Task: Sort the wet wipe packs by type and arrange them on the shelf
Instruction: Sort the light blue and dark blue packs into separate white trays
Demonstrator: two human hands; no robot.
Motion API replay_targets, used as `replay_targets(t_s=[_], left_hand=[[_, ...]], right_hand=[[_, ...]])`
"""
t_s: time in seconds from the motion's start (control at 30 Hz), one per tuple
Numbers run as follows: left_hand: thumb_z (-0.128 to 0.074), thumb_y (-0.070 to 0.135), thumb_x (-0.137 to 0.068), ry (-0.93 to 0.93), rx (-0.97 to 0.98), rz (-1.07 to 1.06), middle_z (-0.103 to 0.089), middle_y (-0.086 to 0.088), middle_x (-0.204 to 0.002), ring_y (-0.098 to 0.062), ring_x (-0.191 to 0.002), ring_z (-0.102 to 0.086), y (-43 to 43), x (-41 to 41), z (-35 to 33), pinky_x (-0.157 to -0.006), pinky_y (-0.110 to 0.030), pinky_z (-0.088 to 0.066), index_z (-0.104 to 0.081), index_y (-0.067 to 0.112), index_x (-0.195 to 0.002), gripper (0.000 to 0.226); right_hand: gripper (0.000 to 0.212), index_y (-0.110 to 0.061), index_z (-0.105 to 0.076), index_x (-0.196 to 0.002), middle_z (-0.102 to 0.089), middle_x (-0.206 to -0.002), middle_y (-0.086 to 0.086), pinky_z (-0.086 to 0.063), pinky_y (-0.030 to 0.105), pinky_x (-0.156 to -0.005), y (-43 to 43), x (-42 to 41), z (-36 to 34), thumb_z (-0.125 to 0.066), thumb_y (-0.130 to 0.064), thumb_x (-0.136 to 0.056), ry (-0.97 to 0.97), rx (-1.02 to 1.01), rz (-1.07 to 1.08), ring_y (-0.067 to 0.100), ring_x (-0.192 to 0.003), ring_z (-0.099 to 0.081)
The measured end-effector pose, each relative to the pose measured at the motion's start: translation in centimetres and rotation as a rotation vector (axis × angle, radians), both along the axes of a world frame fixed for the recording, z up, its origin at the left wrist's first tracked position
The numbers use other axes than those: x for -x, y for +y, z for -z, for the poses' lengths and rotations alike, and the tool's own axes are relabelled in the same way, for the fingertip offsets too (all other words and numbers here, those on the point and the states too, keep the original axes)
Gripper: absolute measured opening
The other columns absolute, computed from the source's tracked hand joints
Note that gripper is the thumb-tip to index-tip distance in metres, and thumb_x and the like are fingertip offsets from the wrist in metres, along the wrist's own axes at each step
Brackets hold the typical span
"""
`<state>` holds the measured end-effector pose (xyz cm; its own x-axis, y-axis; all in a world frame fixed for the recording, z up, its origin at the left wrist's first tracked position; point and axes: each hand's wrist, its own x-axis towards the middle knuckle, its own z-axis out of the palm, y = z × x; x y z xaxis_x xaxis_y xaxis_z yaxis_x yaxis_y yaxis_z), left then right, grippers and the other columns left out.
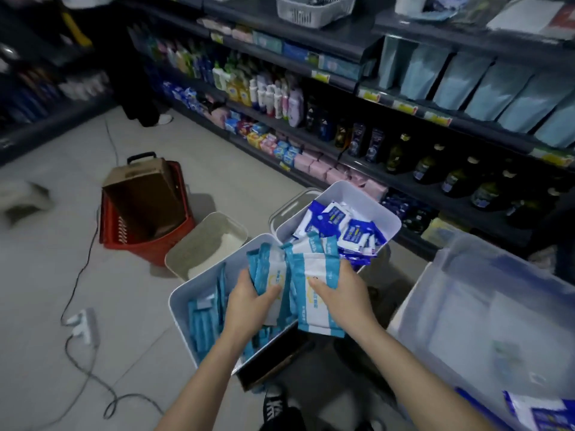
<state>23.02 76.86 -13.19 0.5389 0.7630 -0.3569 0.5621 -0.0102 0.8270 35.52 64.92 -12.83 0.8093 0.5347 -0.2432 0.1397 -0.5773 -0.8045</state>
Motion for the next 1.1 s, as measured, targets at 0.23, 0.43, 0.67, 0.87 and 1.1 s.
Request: replay_targets(t_s=[0.23,0.43,0.67,0.87,1.1], left_hand=[[-0.059,0.024,-0.088,0.25,-0.066,0.097,-0.062,-0.008,-0.104,-0.028,-0.091,-0.06,4.5,1.7,5.8,-0.074,-0.036,-0.048,-0.044,0.011,-0.108,0.028],[-0.056,0.027,-0.09,0.321,-0.26,0.22,-0.059,-0.008,-0.098,-0.029,-0.085,-0.058,6.3,0.2,8.8,-0.063,-0.034,-0.04,-0.04,0.013,-0.102,0.025],[-0.066,0.031,-0.083,0.285,-0.212,0.421,-0.053,-0.008,-0.115,-0.023,-0.107,-0.048,5.9,-0.8,10.8,-0.085,-0.031,-0.039,-0.046,0.011,-0.122,0.047],[-0.064,0.037,-0.085,0.214,-0.307,0.394,-0.051,-0.003,-0.129,-0.018,-0.12,-0.044,5.1,-1.0,9.0,-0.1,-0.027,-0.035,-0.048,0.013,-0.131,0.054],[-0.063,0.029,-0.086,0.045,-0.385,0.536,-0.06,-0.002,-0.122,-0.018,-0.114,-0.054,0.6,-4.7,3.6,-0.093,-0.031,-0.043,-0.053,0.015,-0.126,0.044]], right_hand=[[0.033,-0.008,-0.057,-0.112,-0.065,-0.11,0.003,-0.046,0.024,-0.083,5.6,2.6,7.1,-0.07,-0.018,-0.083,0.122,0.137,0.011,0.02,-0.102,-0.062],[0.03,-0.007,-0.058,-0.113,-0.068,-0.111,0.007,-0.051,0.034,-0.091,8.1,2.1,10.7,-0.066,-0.017,-0.085,0.158,0.197,0.07,0.023,-0.105,-0.064],[0.027,-0.01,-0.057,-0.116,-0.066,-0.111,0.008,-0.049,0.034,-0.093,8.4,1.9,11.1,-0.06,-0.014,-0.089,0.211,0.304,-0.061,0.022,-0.102,-0.063],[0.03,-0.006,-0.059,-0.117,-0.064,-0.112,0.0,-0.044,0.025,-0.096,5.8,1.2,8.5,-0.062,-0.012,-0.087,0.218,0.249,-0.015,0.015,-0.108,-0.059],[0.02,-0.01,-0.067,-0.106,-0.066,-0.101,0.0,-0.039,0.014,-0.071,-1.3,-0.2,2.0,-0.06,-0.012,-0.088,0.08,0.101,0.136,0.012,-0.088,-0.063]])
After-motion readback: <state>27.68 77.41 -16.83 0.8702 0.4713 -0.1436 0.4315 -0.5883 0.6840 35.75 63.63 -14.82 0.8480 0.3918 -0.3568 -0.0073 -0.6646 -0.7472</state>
